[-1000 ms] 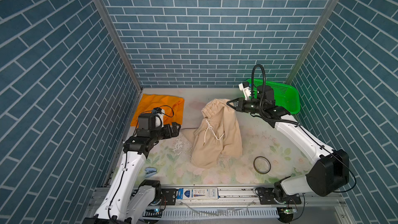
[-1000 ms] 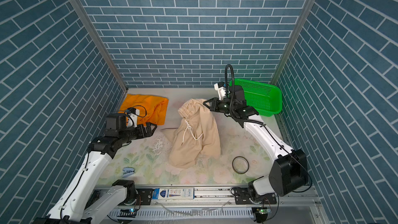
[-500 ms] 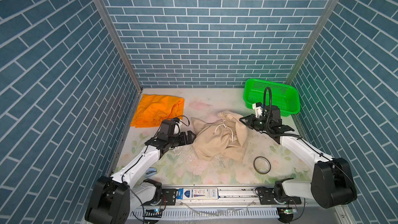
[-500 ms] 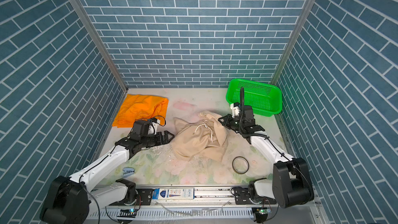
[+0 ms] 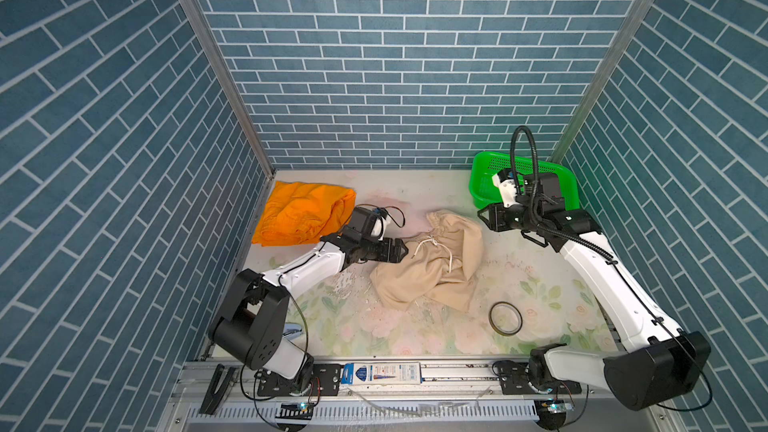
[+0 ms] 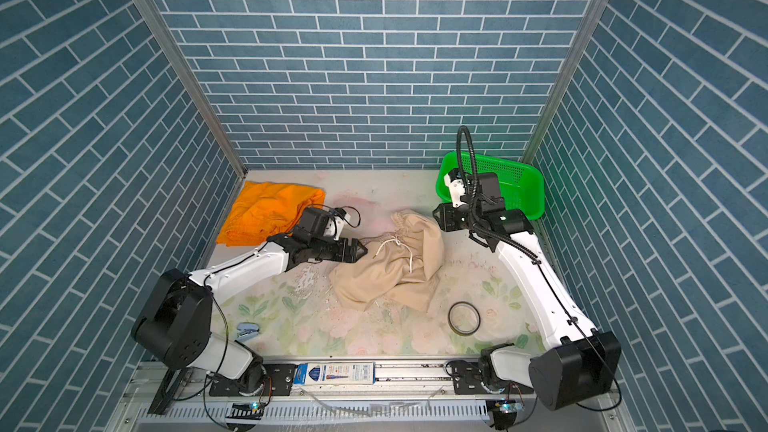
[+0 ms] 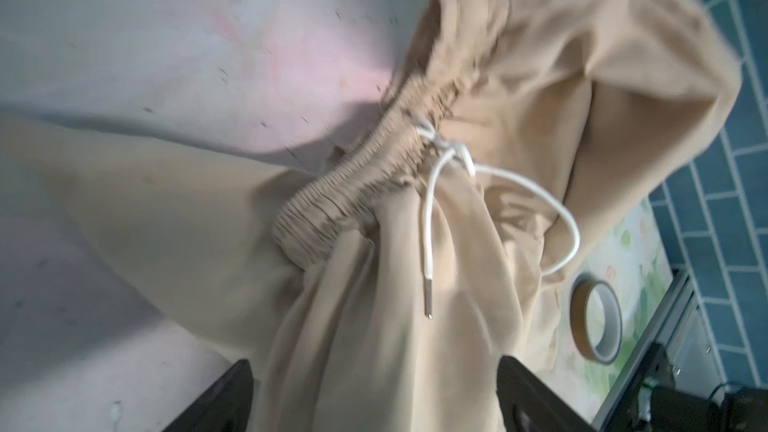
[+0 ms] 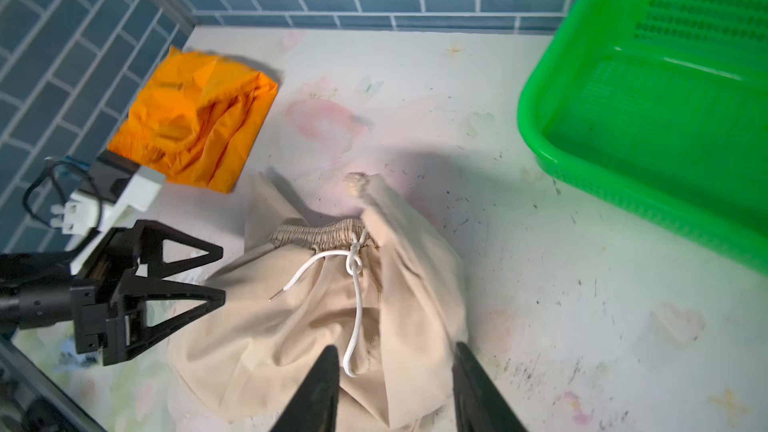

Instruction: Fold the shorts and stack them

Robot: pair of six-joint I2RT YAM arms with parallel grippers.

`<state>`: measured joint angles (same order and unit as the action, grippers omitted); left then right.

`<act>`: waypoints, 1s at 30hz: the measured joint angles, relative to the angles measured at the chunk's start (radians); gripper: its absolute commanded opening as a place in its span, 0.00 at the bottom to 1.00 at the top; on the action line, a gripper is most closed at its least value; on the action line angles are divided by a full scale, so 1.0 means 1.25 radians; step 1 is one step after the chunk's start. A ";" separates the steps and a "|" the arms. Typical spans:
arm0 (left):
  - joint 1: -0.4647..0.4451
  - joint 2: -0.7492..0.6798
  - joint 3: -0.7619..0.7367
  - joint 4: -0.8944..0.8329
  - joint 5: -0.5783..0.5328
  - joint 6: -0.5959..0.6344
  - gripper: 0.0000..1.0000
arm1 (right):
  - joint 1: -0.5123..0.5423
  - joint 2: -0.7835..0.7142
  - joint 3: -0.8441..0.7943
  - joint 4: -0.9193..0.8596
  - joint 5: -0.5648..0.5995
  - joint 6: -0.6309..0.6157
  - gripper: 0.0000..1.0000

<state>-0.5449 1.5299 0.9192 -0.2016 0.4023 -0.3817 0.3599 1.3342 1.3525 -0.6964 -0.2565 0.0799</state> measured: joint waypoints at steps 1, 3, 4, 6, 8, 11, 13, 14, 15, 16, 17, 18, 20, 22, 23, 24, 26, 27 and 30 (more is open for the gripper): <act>-0.016 0.002 -0.009 -0.006 -0.005 0.002 0.82 | 0.023 0.037 0.041 -0.023 0.005 -0.031 0.53; -0.034 0.000 -0.038 -0.008 -0.015 -0.001 0.70 | 0.064 0.119 0.123 -0.068 0.010 -0.090 0.54; -0.038 -0.002 -0.058 -0.007 -0.021 -0.003 0.63 | 0.084 0.165 0.165 -0.090 0.014 -0.117 0.55; -0.040 -0.009 -0.101 -0.008 -0.042 -0.009 0.48 | 0.113 0.246 0.232 -0.124 0.027 -0.162 0.56; -0.041 -0.019 -0.139 -0.010 -0.060 -0.011 0.30 | 0.134 0.322 0.287 -0.152 0.041 -0.202 0.57; -0.045 -0.044 -0.178 -0.020 -0.091 -0.009 0.06 | 0.142 0.415 0.349 -0.188 0.062 -0.250 0.60; -0.046 -0.069 -0.197 -0.037 -0.124 -0.002 0.00 | 0.139 0.468 0.388 -0.211 0.075 -0.275 0.62; -0.046 -0.079 -0.202 -0.052 -0.143 0.001 0.00 | 0.137 0.485 0.401 -0.219 0.079 -0.283 0.62; -0.046 -0.089 -0.204 -0.071 -0.167 0.003 0.00 | 0.133 0.505 0.418 -0.229 0.082 -0.292 0.62; -0.046 -0.097 -0.204 -0.088 -0.190 0.003 0.00 | 0.129 0.521 0.432 -0.237 0.082 -0.300 0.63; -0.046 -0.103 -0.204 -0.102 -0.210 0.003 0.02 | 0.124 0.533 0.443 -0.243 0.081 -0.304 0.63; -0.046 -0.109 -0.204 -0.119 -0.233 0.002 0.11 | 0.118 0.545 0.453 -0.250 0.076 -0.310 0.63; -0.046 -0.116 -0.204 -0.144 -0.269 0.000 0.34 | 0.106 0.565 0.470 -0.259 0.067 -0.320 0.63; -0.046 -0.117 -0.204 -0.165 -0.297 -0.005 0.57 | 0.096 0.585 0.483 -0.268 0.058 -0.325 0.63; -0.046 -0.117 -0.204 -0.171 -0.305 -0.011 0.65 | 0.092 0.595 0.489 -0.269 0.051 -0.329 0.64; -0.046 -0.117 -0.204 -0.176 -0.313 -0.014 0.71 | 0.086 0.607 0.496 -0.272 0.040 -0.333 0.64; -0.045 -0.117 -0.203 -0.186 -0.322 -0.020 0.82 | 0.074 0.630 0.502 -0.273 0.018 -0.338 0.64; -0.045 -0.117 -0.201 -0.193 -0.325 -0.023 0.85 | 0.067 0.643 0.504 -0.273 0.005 -0.340 0.64; -0.045 -0.132 -0.193 -0.215 -0.328 -0.031 0.96 | 0.055 0.680 0.504 -0.274 -0.024 -0.343 0.65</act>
<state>-0.6018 1.3647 0.6773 -0.4709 -0.0082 -0.4202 0.4290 2.1838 1.9823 -1.0389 -0.2863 -0.3492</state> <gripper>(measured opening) 0.912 0.646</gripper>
